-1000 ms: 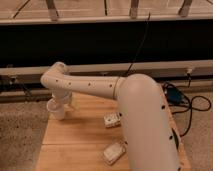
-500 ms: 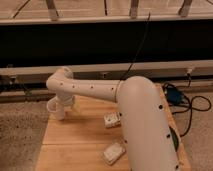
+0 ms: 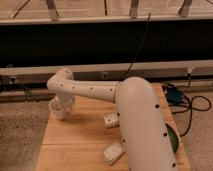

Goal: Pick up the ceramic cup

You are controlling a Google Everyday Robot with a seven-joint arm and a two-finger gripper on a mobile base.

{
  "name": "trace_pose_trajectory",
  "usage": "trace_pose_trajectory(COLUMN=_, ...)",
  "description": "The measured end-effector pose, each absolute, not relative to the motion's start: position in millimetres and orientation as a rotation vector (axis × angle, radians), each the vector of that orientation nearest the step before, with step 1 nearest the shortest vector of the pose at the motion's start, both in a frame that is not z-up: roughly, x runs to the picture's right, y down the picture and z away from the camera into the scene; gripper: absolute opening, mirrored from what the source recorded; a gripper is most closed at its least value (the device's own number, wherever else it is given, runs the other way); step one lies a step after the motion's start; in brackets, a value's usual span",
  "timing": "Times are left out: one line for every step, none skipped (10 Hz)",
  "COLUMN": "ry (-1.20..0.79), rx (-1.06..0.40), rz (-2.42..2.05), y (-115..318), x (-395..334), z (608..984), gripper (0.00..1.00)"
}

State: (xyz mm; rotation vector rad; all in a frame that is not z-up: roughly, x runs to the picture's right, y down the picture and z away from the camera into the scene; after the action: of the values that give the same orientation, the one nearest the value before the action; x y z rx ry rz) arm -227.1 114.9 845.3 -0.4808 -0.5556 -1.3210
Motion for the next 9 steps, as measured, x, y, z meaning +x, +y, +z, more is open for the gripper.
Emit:
trace_pose_trajectory(ry=-0.559, rx=-0.473, rz=-1.321, y=114, x=-228, z=845, gripper=0.21)
trace_pose_trajectory(ry=-0.548, rx=-0.474, rz=-1.317, y=112, x=-225, z=842, gripper=0.09)
trace_pose_trajectory(ry=-0.535, rx=-0.485, rz=-1.316, y=110, x=-219, z=837, gripper=0.01)
trace_pose_trajectory(ry=-0.528, rx=-0.489, rz=-1.313, y=108, x=-213, z=836, gripper=0.0)
trace_pose_trajectory(ry=-0.531, rx=-0.486, rz=-1.316, y=102, x=-211, z=833, gripper=0.0)
trace_pose_trajectory(ry=-0.542, rx=-0.477, rz=-1.324, y=96, x=-215, z=827, gripper=0.0)
trace_pose_trajectory(ry=-0.545, rx=-0.472, rz=-1.326, y=93, x=-216, z=825, gripper=0.0)
trace_pose_trajectory(ry=-0.539, rx=-0.476, rz=-1.326, y=91, x=-212, z=823, gripper=0.0)
trace_pose_trajectory(ry=-0.535, rx=-0.476, rz=-1.326, y=88, x=-210, z=821, gripper=0.0)
